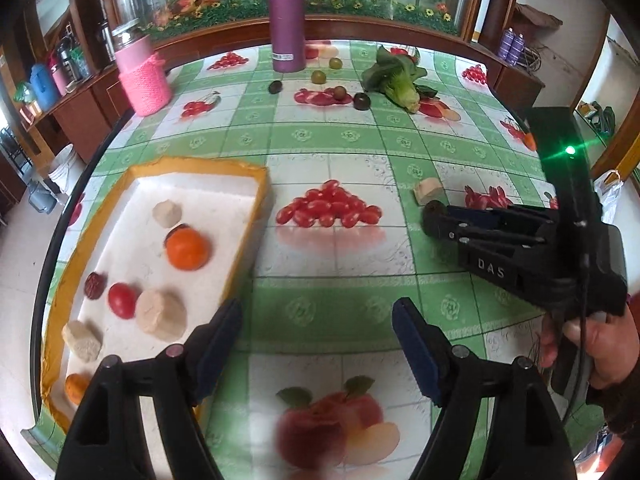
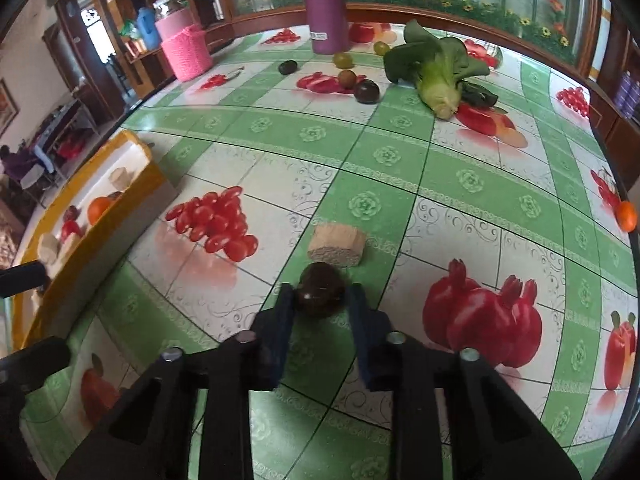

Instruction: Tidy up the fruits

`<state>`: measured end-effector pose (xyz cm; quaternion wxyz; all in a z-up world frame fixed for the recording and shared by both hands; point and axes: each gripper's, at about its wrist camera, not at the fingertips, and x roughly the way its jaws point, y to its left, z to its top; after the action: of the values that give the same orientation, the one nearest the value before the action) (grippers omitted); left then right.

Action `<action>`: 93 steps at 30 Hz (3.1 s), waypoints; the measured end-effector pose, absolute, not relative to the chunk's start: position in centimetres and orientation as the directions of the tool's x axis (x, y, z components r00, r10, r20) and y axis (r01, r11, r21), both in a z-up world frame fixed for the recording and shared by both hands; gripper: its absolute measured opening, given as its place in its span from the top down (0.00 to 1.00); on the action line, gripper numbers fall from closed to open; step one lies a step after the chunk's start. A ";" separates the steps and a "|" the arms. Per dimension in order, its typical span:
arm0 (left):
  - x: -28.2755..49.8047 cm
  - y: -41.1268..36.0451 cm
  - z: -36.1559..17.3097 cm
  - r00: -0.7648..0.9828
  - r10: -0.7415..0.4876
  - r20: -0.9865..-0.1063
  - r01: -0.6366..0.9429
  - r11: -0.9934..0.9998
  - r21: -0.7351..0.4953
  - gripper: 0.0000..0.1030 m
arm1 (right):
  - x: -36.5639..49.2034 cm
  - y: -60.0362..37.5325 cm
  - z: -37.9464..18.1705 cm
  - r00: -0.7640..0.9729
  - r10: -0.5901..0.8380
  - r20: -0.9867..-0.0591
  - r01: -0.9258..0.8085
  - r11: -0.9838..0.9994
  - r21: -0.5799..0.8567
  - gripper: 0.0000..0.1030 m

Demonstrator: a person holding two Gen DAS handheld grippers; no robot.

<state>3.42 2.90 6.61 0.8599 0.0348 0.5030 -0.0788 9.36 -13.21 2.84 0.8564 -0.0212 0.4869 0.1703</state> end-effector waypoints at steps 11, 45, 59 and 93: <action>9.0 -4.9 4.9 0.460 -0.145 -0.876 0.211 0.976 -0.051 0.22 | 4.9 -20.3 4.3 0.523 0.200 -0.828 -0.271 0.961 0.061 0.77; 4.0 -2.9 5.9 0.456 -0.326 -0.828 0.253 0.939 -0.231 0.71 | 0.9 -22.6 6.0 0.553 0.220 -0.804 -0.190 0.972 0.135 0.77; 0.6 4.3 8.0 0.530 -0.289 -0.797 0.182 0.957 -0.226 0.71 | 0.7 -15.4 8.2 0.549 0.266 -0.793 -0.265 0.955 0.137 0.77; -1.4 21.3 5.1 0.512 -0.149 -0.846 0.002 0.985 -0.172 0.71 | 11.0 6.2 6.8 0.438 0.356 -0.825 -0.509 0.855 0.099 0.77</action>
<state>-1.45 21.30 5.10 0.8661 -0.0747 0.4922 -0.0436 10.99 6.20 6.80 0.8440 -0.0823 0.4639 0.2563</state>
